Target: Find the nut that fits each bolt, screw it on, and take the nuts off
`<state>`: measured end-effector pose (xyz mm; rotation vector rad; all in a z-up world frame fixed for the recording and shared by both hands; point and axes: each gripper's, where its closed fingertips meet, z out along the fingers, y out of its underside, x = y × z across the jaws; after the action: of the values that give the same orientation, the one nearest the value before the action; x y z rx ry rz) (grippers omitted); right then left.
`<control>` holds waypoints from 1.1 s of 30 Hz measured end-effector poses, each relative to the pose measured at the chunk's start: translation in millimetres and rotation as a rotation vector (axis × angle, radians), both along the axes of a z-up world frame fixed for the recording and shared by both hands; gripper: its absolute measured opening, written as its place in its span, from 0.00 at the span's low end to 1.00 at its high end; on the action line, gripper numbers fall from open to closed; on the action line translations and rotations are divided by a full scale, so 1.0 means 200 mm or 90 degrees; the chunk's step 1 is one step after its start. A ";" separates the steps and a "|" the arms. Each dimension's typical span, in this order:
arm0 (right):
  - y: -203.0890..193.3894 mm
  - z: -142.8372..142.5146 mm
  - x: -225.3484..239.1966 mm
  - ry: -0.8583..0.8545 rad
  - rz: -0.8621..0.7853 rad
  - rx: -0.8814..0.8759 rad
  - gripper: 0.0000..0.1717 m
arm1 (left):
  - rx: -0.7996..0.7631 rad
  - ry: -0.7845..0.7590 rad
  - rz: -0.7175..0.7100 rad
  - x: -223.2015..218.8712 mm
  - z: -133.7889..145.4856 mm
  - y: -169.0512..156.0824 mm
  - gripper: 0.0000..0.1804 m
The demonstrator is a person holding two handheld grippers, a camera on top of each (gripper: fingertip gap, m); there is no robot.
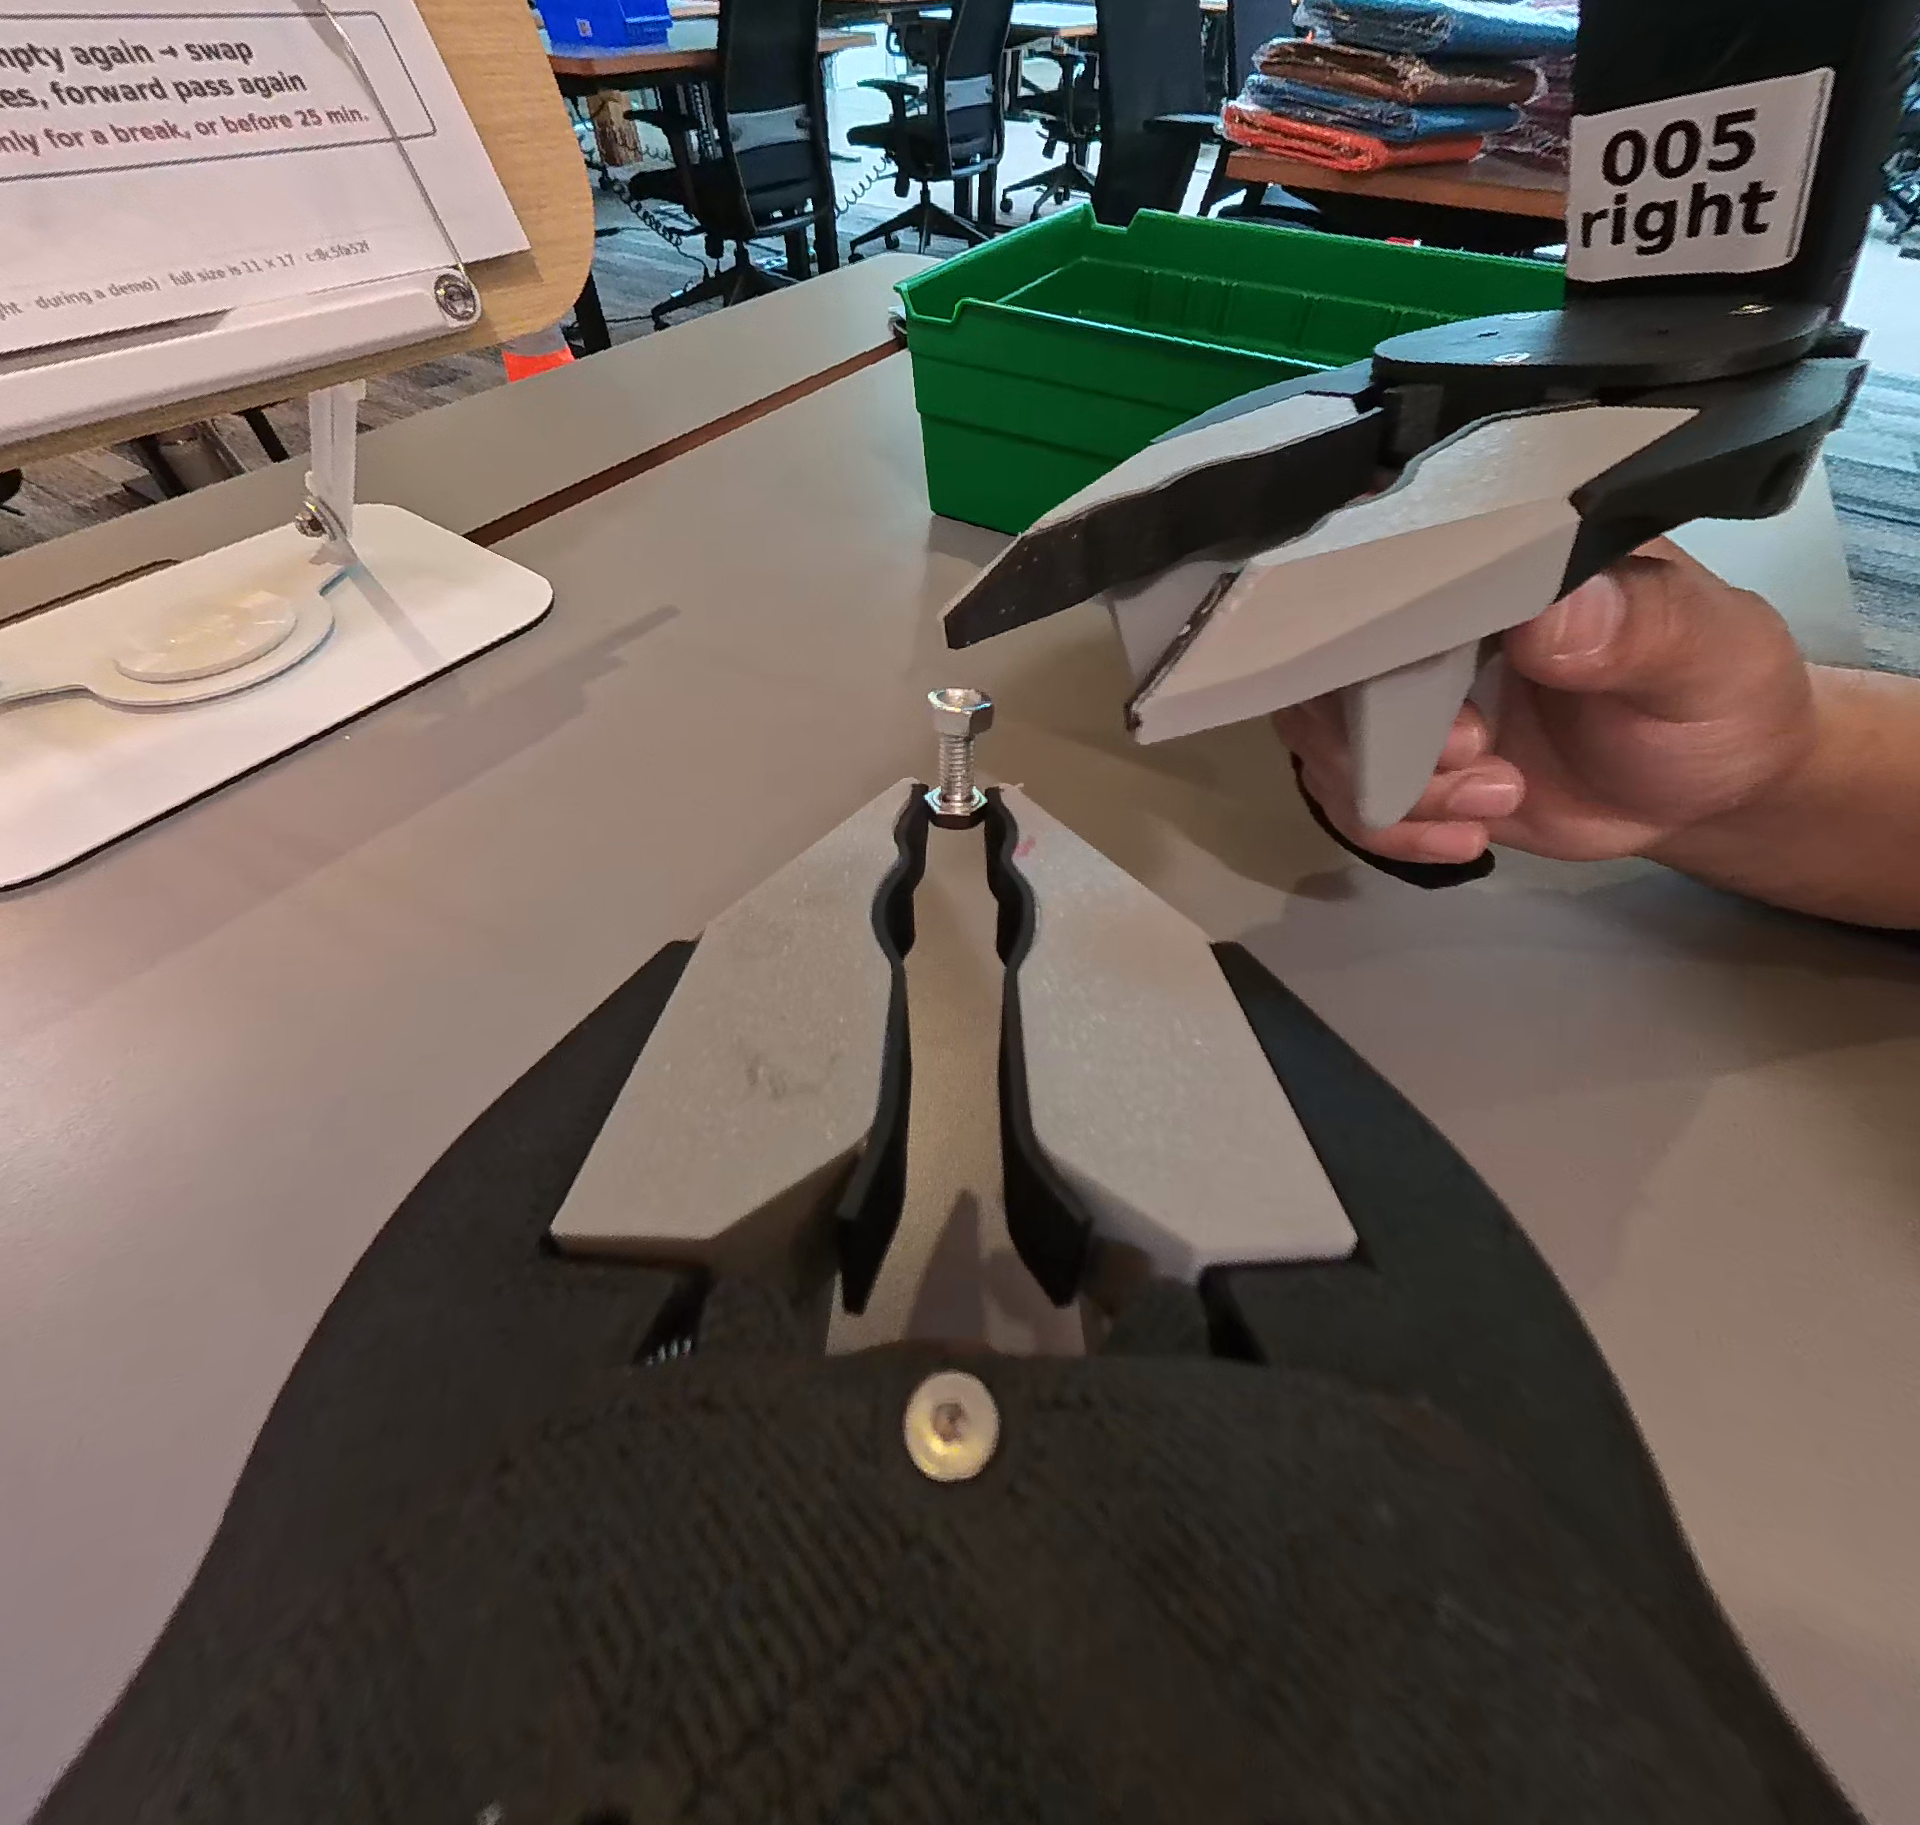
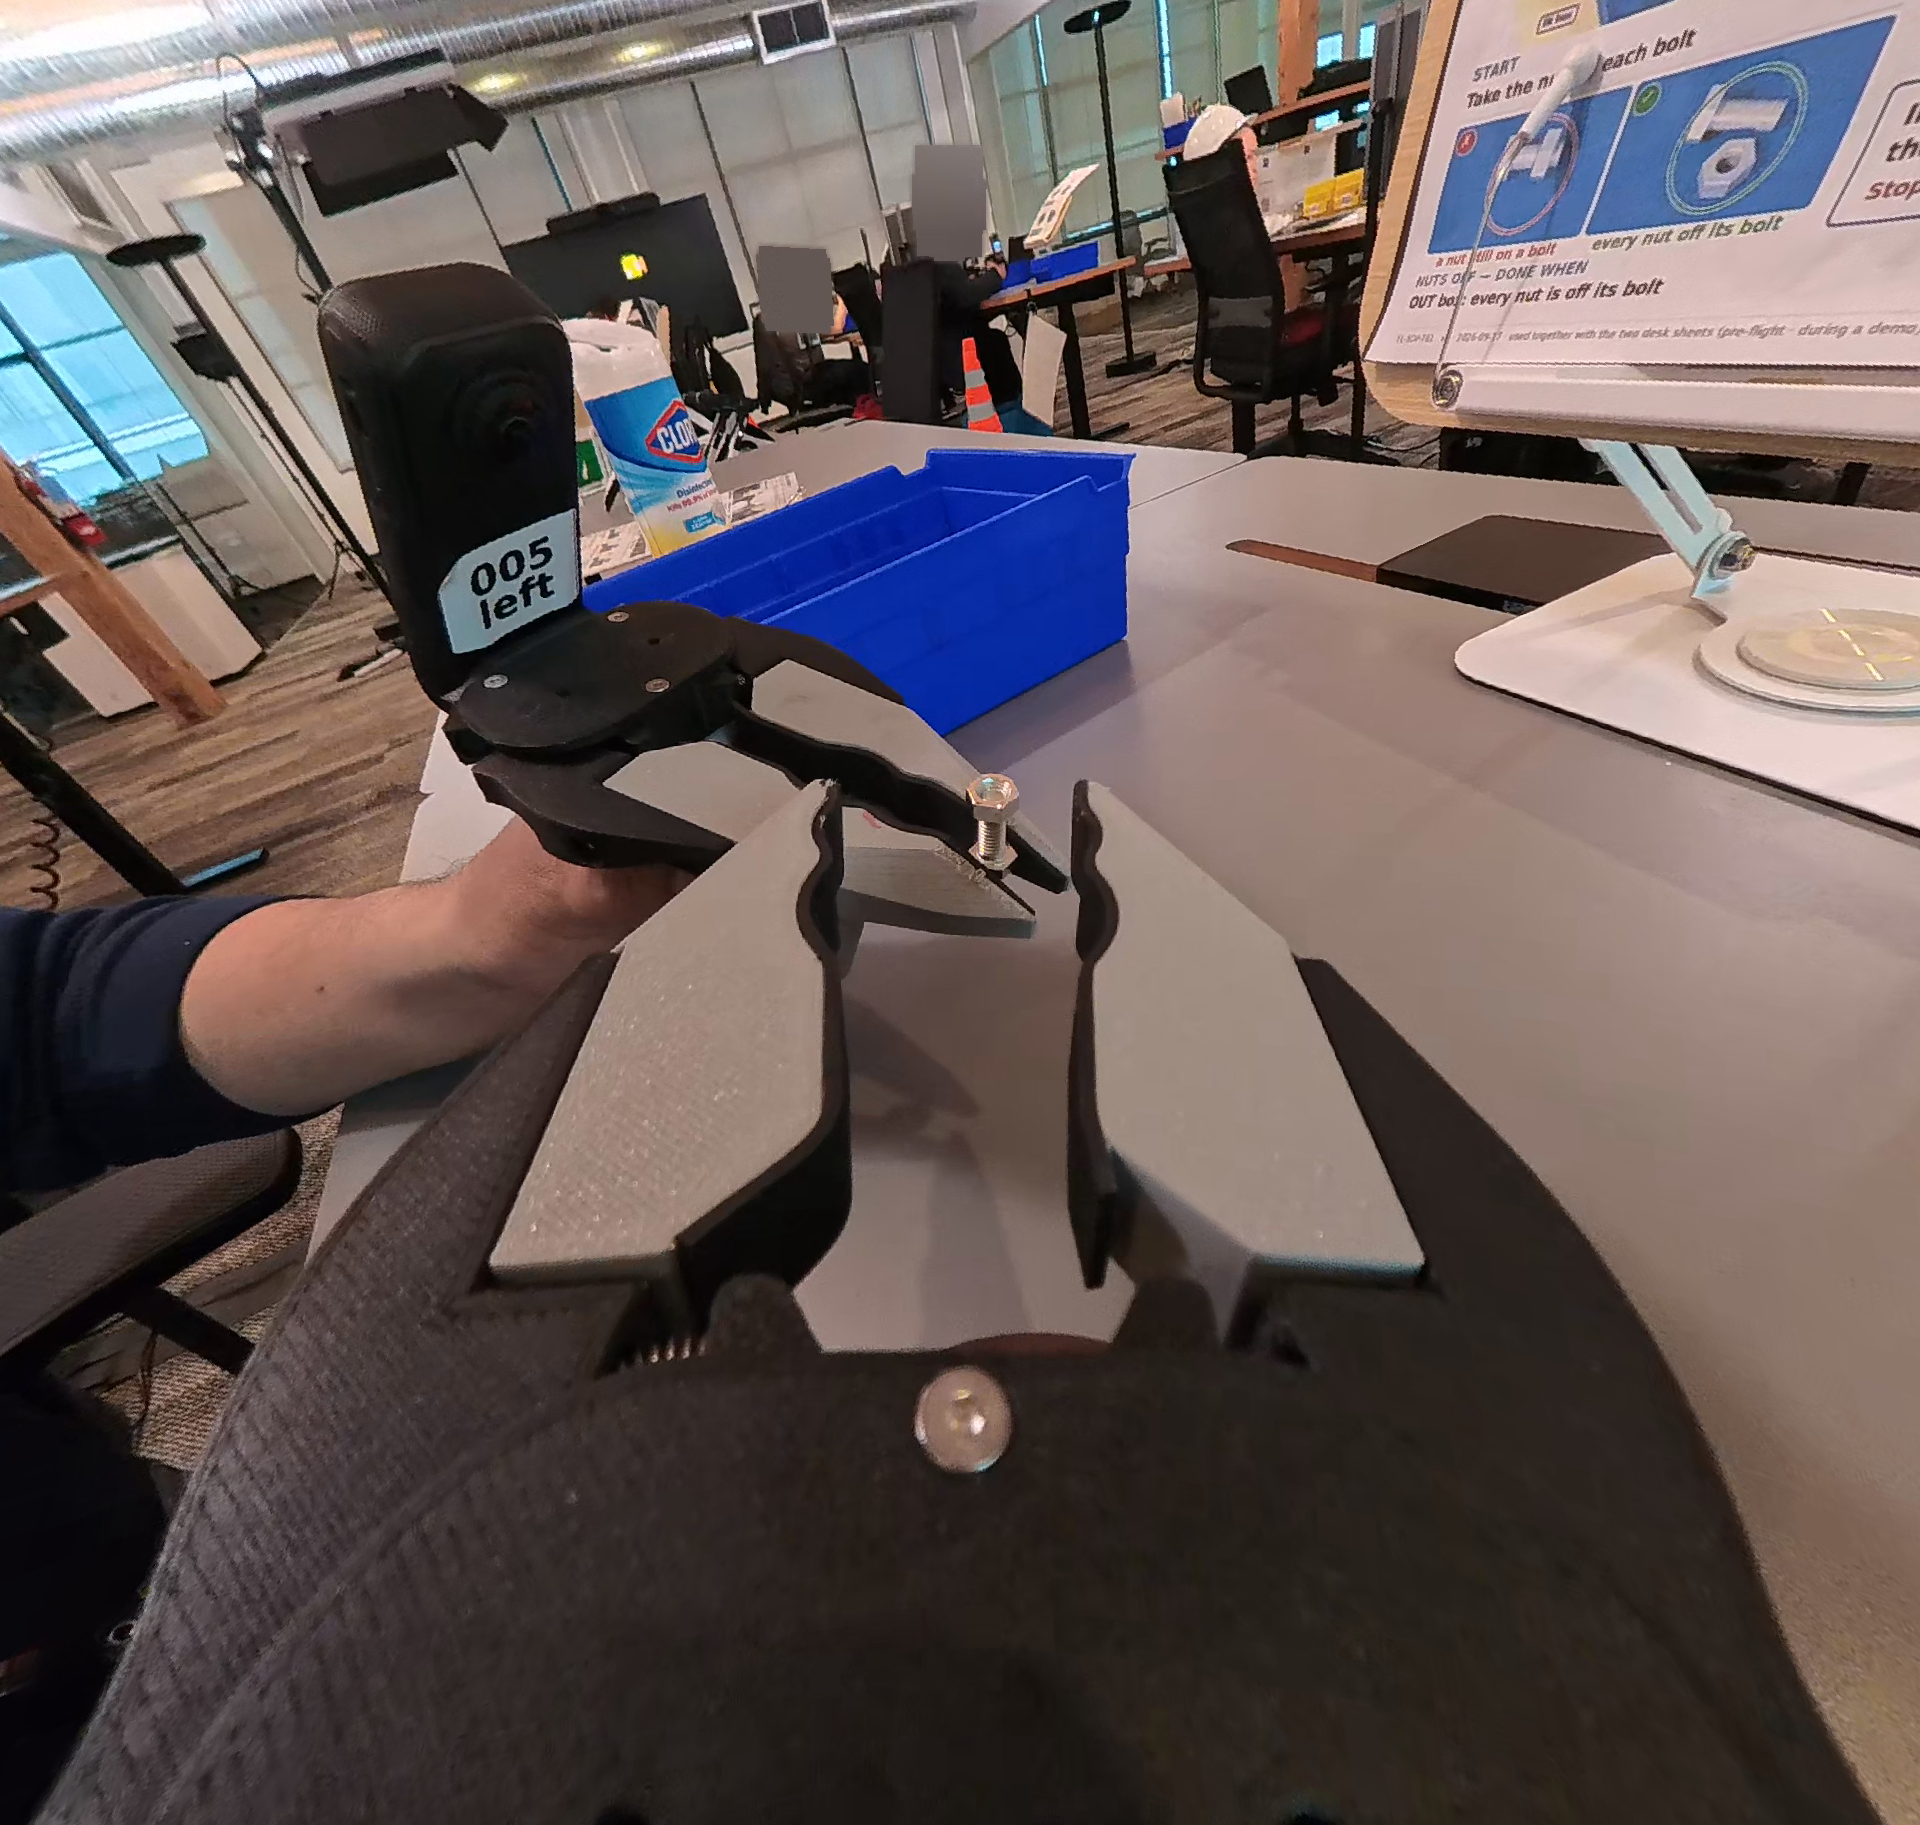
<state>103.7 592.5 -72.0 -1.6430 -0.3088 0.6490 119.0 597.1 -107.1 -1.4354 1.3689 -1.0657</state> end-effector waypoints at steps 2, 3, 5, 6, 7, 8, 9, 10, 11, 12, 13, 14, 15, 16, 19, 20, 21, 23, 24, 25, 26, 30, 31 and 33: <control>0.00 0.00 0.00 0.002 0.001 -0.001 0.24 | 0.000 0.000 0.000 0.00 0.00 0.00 0.05; 0.00 0.00 0.00 0.002 0.001 -0.001 0.24 | 0.000 -0.001 0.000 0.00 0.00 0.00 0.05; 0.00 0.00 0.00 0.000 0.001 -0.002 0.24 | -0.001 -0.002 0.002 0.00 0.00 0.00 0.04; 0.00 0.00 0.00 0.000 0.001 -0.002 0.24 | -0.001 -0.003 0.003 0.00 0.00 0.00 0.05; 0.00 -0.01 0.00 -0.001 0.000 -0.003 0.24 | -0.001 -0.004 0.004 0.00 0.01 0.01 0.04; 0.00 -0.01 0.00 -0.002 0.000 -0.005 0.24 | 0.000 -0.004 0.006 0.00 0.01 0.01 0.04; 0.00 -0.01 0.00 -0.002 0.001 -0.006 0.24 | 0.001 -0.006 0.009 0.00 0.01 0.01 0.04; 0.00 -0.01 -0.01 -0.002 0.004 -0.004 0.24 | 0.003 -0.008 0.012 -0.01 0.02 0.02 0.04; 0.00 -0.01 -0.01 -0.002 0.006 -0.003 0.23 | 0.005 -0.012 0.013 -0.01 0.02 0.02 0.04; -0.01 0.00 -0.01 -0.003 0.009 0.000 0.23 | 0.006 -0.014 0.012 -0.01 0.03 0.02 0.04; -0.01 0.00 -0.02 -0.004 0.011 0.003 0.23 | 0.006 -0.014 0.011 -0.01 0.03 0.02 0.04; -0.01 0.00 -0.02 -0.006 0.012 0.005 0.23 | 0.006 -0.014 0.009 -0.01 0.03 0.01 0.04; -0.01 0.00 -0.02 -0.009 0.012 0.004 0.23 | 0.006 -0.015 0.007 -0.01 0.03 0.01 0.04; -0.01 -0.01 -0.03 -0.011 0.013 0.002 0.23 | 0.006 -0.013 0.003 -0.01 0.03 0.00 0.04; -0.01 -0.01 -0.03 -0.015 0.013 0.001 0.20 | 0.012 -0.011 -0.005 0.00 0.02 -0.01 0.05; -0.01 -0.01 -0.03 -0.015 0.015 0.002 0.20 | 0.014 -0.010 -0.007 0.00 0.02 -0.02 0.05; -0.01 -0.01 -0.04 -0.014 0.019 0.005 0.19 | 0.017 -0.009 -0.009 0.00 0.02 -0.02 0.05; -0.02 -0.01 -0.04 -0.016 0.022 0.006 0.17 | 0.018 -0.010 -0.014 0.00 0.02 -0.03 0.04; -0.02 -0.01 -0.05 -0.018 0.024 0.005 0.17 | 0.017 -0.011 -0.018 0.00 0.03 -0.04 0.04; -0.02 -0.01 -0.05 -0.019 0.025 0.004 0.17 | 0.018 -0.014 -0.022 0.00 0.03 -0.04 0.04; -0.02 -0.02 -0.06 -0.018 0.027 0.002 0.17 | 0.020 -0.014 -0.026 0.00 0.03 -0.05 0.04; -0.01 -0.03 -0.08 -0.021 0.034 0.003 0.17 | 0.025 -0.004 -0.044 0.02 0.01 -0.09 0.04; -0.01 -0.03 -0.09 -0.022 0.038 0.003 0.18 | 0.025 -0.002 -0.050 0.02 0.01 -0.10 0.05; -0.01 -0.04 -0.11 -0.021 0.045 -0.001 0.19 | 0.027 0.003 -0.055 0.03 0.00 -0.12 0.05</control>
<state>81.6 589.6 -79.3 -1.6511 -0.3921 0.6757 124.6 573.8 -107.9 -1.3590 1.4597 -1.0837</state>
